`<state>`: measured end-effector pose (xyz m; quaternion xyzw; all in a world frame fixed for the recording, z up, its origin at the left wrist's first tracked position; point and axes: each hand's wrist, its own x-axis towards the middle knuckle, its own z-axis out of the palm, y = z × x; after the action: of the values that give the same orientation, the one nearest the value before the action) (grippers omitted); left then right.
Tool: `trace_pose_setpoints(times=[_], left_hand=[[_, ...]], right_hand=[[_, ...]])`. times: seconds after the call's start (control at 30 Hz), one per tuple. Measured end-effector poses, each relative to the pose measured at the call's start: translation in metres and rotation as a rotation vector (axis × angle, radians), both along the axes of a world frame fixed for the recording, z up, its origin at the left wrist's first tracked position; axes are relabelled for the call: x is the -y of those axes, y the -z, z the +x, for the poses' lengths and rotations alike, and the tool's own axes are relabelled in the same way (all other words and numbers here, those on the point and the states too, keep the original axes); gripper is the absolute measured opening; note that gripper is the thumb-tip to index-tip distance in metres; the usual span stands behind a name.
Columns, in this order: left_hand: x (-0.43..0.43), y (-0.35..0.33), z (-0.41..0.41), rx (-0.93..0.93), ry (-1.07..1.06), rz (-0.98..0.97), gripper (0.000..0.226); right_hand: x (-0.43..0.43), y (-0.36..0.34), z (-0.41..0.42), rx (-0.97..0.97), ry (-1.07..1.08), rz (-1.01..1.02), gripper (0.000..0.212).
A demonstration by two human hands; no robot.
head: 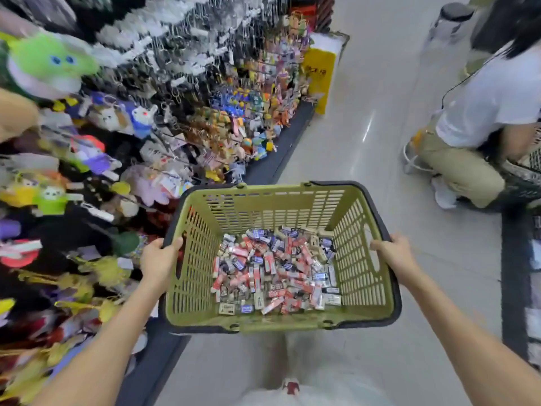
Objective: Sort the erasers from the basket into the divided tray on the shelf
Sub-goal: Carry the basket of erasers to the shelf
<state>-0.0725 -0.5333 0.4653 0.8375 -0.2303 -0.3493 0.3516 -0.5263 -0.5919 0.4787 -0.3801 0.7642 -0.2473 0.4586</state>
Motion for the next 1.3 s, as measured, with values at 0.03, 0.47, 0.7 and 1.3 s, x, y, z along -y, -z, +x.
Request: trace_pose_setpoints(times=[0.03, 0.47, 0.7, 1.3], left_hand=[[0.028, -0.002, -0.007, -0.010, 0.023, -0.002, 0.015], [0.392, -0.019, -0.105, 0.082, 0.312, -0.073, 0.028], [0.622, -0.004, -0.151, 0.148, 0.519, -0.057, 0.028], [1.140, -0.016, -0.377, 0.225, 0.707, -0.081, 0.022]], right_hand=[[0.018, -0.001, -0.010, -0.011, 0.008, 0.003, 0.028], [0.292, -0.006, -0.113, 0.010, 0.188, -0.074, 0.004], [0.462, -0.016, -0.147, -0.023, 0.303, -0.113, 0.031], [0.899, -0.020, -0.344, -0.066, 0.474, -0.116, 0.013]])
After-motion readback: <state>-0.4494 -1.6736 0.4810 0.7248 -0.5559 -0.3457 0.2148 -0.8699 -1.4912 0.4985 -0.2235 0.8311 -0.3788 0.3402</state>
